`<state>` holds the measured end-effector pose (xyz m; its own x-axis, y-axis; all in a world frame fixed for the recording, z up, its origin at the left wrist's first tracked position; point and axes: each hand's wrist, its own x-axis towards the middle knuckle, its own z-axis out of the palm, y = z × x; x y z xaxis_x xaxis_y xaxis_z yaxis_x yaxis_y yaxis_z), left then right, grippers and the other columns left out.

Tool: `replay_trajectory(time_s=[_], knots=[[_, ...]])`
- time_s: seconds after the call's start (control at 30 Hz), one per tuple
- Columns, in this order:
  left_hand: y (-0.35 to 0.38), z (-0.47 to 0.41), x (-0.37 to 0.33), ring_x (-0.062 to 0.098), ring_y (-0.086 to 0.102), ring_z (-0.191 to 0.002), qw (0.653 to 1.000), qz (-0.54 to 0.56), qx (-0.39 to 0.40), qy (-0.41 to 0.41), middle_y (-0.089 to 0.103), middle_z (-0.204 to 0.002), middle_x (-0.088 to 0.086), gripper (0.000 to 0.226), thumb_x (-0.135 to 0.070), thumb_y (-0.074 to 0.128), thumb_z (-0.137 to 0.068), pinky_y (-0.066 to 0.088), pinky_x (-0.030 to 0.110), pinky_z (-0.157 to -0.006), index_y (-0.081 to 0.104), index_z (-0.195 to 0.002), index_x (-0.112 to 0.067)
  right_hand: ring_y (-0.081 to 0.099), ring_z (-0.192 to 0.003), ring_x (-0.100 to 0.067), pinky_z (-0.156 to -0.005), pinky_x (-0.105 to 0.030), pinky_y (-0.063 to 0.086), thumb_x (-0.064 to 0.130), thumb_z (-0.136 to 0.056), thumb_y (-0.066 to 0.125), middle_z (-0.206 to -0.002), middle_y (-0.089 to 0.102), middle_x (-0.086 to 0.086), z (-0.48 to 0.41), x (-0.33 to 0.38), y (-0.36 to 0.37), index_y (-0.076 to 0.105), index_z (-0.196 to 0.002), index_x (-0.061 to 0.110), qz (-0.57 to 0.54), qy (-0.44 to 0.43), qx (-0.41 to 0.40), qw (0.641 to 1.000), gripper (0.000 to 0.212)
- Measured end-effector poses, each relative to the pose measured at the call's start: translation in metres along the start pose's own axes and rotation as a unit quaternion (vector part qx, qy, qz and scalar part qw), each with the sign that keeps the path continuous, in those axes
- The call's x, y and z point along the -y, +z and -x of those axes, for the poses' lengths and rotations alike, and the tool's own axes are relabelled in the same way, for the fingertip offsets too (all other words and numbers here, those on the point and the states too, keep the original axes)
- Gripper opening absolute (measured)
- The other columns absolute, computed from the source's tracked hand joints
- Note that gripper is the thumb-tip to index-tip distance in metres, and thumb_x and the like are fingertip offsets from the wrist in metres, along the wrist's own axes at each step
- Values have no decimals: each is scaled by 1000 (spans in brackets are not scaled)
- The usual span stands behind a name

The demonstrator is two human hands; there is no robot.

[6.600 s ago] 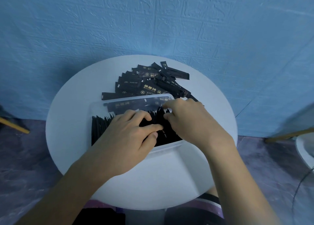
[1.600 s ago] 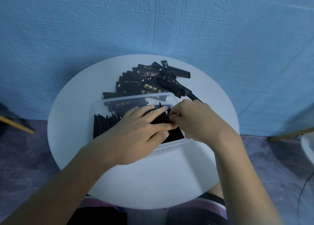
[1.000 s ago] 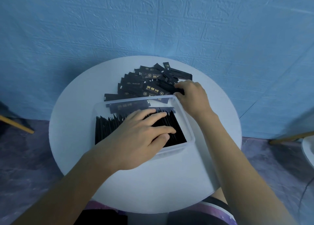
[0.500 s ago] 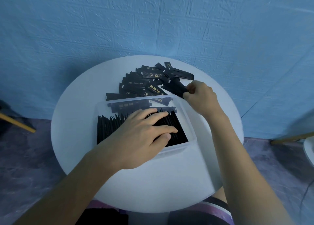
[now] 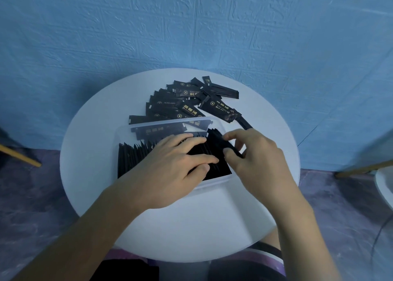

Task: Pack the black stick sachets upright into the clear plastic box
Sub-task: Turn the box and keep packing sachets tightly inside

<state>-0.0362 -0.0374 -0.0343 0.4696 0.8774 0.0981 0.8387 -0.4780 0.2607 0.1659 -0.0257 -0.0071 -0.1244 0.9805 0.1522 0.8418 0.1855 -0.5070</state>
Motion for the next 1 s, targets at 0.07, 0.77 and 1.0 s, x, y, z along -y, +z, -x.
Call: replay_trajectory(time_s=[0.07,0.77,1.0], knots=[[1,0,1,15,23,-149,1000,-3,-3,0,36,-160,-10,55,-53,16,-98,19,39,-122,54,-138,-53,50,-73,2,-64,-9,31,35,-95,62,-92,51,12,1,-2,5,66,-114,36,6,-3,1,1000,19],[-2,1,-1,9,14,-154,999,38,9,-10,24,-166,-13,63,-58,12,-94,8,36,-125,42,-149,-49,61,-94,-17,-80,-29,40,36,-97,61,-122,53,16,-2,-6,-3,61,-127,45,36,5,102,994,31],[-11,7,-3,11,44,-141,993,-3,-115,-35,48,-153,-13,51,-53,33,-98,35,27,-107,66,-134,-35,60,-105,-15,-86,-30,42,42,-98,58,-124,61,15,-5,-6,-9,62,-125,46,58,15,144,988,28]])
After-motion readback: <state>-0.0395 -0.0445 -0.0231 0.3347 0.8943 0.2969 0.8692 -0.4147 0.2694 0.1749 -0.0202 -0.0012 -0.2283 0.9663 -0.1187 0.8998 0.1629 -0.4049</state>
